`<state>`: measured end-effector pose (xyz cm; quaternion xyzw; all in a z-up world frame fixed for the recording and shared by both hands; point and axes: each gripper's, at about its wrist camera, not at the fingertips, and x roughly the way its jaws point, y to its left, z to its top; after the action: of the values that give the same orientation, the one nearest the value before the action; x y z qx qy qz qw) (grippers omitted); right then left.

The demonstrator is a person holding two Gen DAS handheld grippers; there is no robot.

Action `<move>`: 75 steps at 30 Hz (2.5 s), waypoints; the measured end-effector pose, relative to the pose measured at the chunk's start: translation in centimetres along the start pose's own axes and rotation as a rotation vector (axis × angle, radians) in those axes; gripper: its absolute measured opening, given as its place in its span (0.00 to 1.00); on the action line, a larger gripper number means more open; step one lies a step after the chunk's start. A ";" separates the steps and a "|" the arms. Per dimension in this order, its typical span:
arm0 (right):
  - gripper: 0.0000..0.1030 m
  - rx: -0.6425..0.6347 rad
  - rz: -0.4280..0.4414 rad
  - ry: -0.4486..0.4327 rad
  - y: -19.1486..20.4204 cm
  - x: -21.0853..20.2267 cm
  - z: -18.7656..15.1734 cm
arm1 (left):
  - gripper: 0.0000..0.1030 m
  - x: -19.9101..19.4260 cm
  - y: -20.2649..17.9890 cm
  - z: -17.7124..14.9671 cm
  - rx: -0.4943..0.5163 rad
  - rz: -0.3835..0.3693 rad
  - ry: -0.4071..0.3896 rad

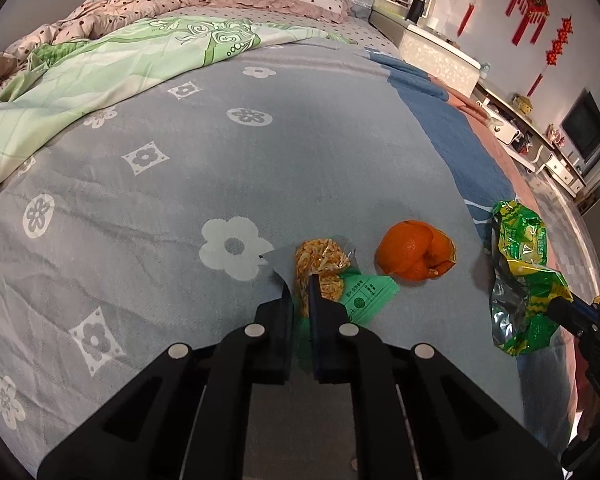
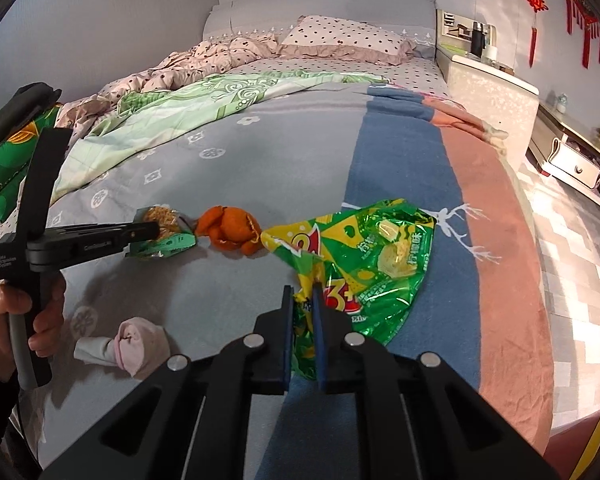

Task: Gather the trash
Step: 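Lift the noodle packet and green chip bag and carry them over the yellow bin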

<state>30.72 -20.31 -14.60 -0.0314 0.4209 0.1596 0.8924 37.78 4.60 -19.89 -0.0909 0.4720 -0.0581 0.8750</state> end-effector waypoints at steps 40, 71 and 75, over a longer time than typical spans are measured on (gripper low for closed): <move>0.07 0.212 -0.243 -0.435 -13.2 -29.6 -3.8 | 0.02 -22.8 -26.2 -2.0 0.287 -0.329 -0.304; 0.08 0.557 -0.388 -0.288 -30.4 -28.7 -17.8 | 0.02 -9.5 -51.6 -14.8 0.572 -0.527 0.014; 0.08 0.584 -0.385 -0.270 -31.4 -27.8 -18.6 | 0.02 -8.2 -52.1 -15.4 0.576 -0.535 0.043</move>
<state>10.22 -60.76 -7.86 0.1673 0.3139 -0.1354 0.9248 19.57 -46.38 -10.37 0.0396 0.4143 -0.4160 0.8085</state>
